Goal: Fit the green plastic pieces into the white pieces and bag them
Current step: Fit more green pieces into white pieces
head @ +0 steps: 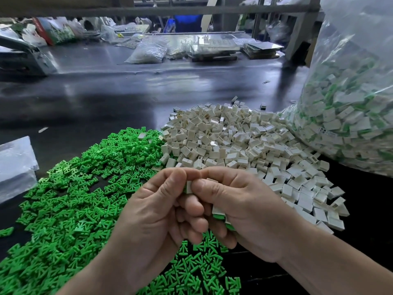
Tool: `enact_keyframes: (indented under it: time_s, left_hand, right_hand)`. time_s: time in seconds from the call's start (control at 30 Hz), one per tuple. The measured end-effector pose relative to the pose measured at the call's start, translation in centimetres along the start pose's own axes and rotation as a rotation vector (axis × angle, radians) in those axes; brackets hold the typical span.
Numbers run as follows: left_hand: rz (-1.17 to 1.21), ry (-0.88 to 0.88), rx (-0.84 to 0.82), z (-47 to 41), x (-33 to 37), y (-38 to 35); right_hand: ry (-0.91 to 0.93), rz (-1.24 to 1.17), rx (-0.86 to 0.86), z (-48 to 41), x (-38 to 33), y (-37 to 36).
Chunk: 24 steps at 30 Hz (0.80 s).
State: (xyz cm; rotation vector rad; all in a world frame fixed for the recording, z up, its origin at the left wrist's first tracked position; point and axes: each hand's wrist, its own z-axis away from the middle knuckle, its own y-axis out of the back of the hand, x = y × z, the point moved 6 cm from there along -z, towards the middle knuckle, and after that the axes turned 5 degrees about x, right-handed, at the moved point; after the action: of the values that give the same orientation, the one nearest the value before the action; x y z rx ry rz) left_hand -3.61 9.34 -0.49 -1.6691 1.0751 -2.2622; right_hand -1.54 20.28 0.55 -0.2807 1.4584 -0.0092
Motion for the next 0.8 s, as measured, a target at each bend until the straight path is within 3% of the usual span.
enact_keyframes:
  time_s: [0.17,0.43,0.63,0.73,0.8]
  left_hand:
    - [0.081,0.009,-0.202,0.1,0.2,-0.5]
    - [0.001,-0.059,-0.088,-0.1,0.3,-0.3]
    - [-0.009,-0.106,-0.153,0.0,0.7,-0.4]
    - [-0.130,-0.139,-0.129,-0.1,1.2,0.0]
    - [-0.363,-0.250,-0.058,0.1,1.9,0.4]
  right_hand:
    - [-0.015,-0.098,-0.033,0.3,-0.4,-0.3]
    - [0.013,-0.016,0.041,0.3,-0.2,-0.5]
    - [0.014,-0.089,0.004,0.2,-0.5,-0.5]
    - [-0.005,-0.127,-0.014,0.1,-0.3,-0.4]
    - [-0.013,-0.130,-0.005,0.0,-0.1,-0.4]
